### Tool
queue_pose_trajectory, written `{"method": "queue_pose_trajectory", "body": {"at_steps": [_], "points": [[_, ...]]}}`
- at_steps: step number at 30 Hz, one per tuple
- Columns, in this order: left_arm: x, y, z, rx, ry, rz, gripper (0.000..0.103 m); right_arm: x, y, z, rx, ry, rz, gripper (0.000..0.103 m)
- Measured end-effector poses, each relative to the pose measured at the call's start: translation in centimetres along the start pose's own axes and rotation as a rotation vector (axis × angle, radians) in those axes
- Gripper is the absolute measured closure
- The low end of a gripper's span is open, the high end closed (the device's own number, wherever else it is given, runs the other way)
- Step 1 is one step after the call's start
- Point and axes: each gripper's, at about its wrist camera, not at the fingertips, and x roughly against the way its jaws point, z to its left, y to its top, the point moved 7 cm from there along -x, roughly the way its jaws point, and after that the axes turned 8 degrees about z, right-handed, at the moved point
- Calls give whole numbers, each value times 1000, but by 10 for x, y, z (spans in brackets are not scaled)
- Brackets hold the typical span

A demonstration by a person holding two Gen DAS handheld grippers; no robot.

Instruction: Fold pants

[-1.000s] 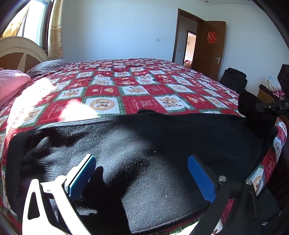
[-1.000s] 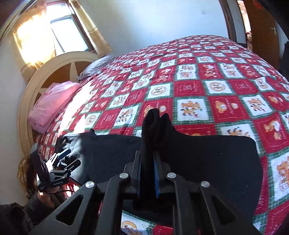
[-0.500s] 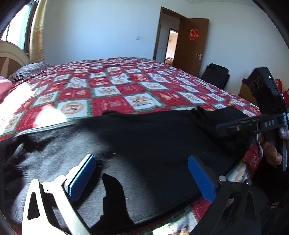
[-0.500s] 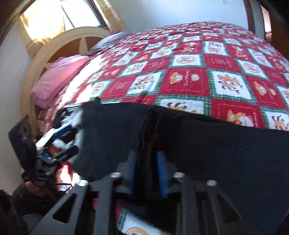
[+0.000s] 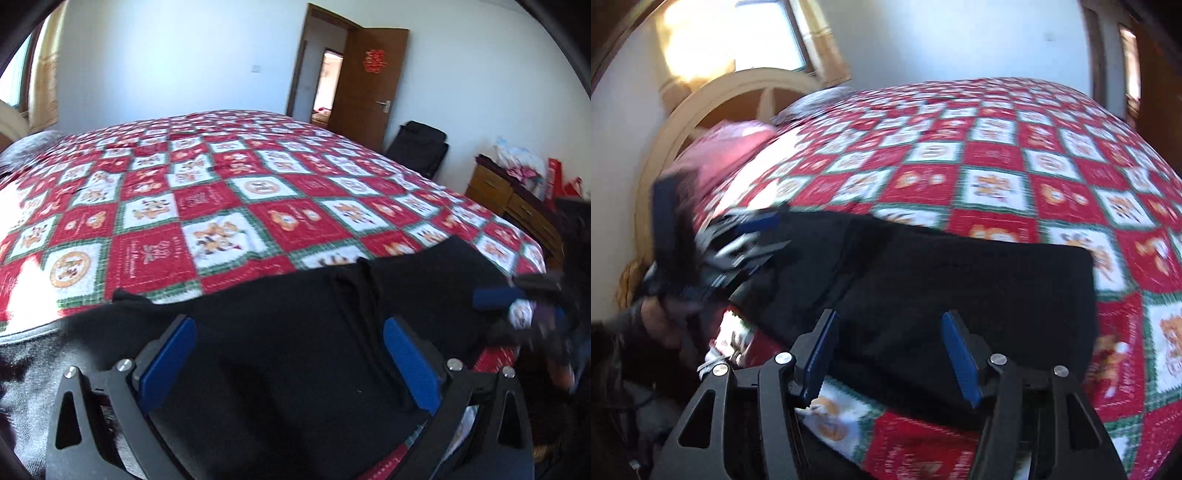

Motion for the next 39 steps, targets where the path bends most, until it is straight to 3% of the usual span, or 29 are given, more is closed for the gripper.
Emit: {"method": "queue_pose_trajectory", "body": {"at_steps": [5, 6, 7, 10, 18, 20, 21, 24, 30, 32, 34, 35, 36, 39], "points": [[-1, -5, 15, 60, 5, 22, 0, -36, -2, 39, 167, -83, 50, 45], [-1, -5, 16, 65, -1, 24, 0, -43, -2, 39, 175, -121, 56, 58], [-1, -6, 16, 68, -11, 23, 0, -46, -2, 38, 174, -135, 62, 78], [0, -7, 14, 72, -36, 17, 0, -50, -4, 32, 153, -144, 84, 91], [-3, -7, -13, 12, -116, 28, 0, -55, -11, 34, 159, -101, 104, 89], [-5, -6, -21, -10, -125, 36, 0, -43, -10, 29, 136, -71, 108, 79], [-7, -5, -26, -22, -132, 41, 0, -34, -10, 27, 129, -64, 94, 69], [-13, 1, -39, -50, -146, 53, 2, -1, -9, 6, 80, -97, -3, 65], [-42, 6, -55, -63, -149, 131, 33, 34, -15, -63, -121, -235, -131, 65], [-43, 8, -57, -58, -146, 124, 34, 39, -15, -83, -207, -249, -162, 65], [-43, 11, -59, -55, -163, 128, 57, 45, -15, -96, -270, -258, -193, 61], [-45, 11, -58, -54, -155, 137, 74, 47, -16, -101, -289, -264, -202, 59], [-46, 10, -59, -53, -163, 145, 84, 49, -16, -105, -311, -270, -215, 54], [-41, 8, -65, -62, -188, 130, 88, 55, -18, -111, -332, -284, -239, 51]]}}
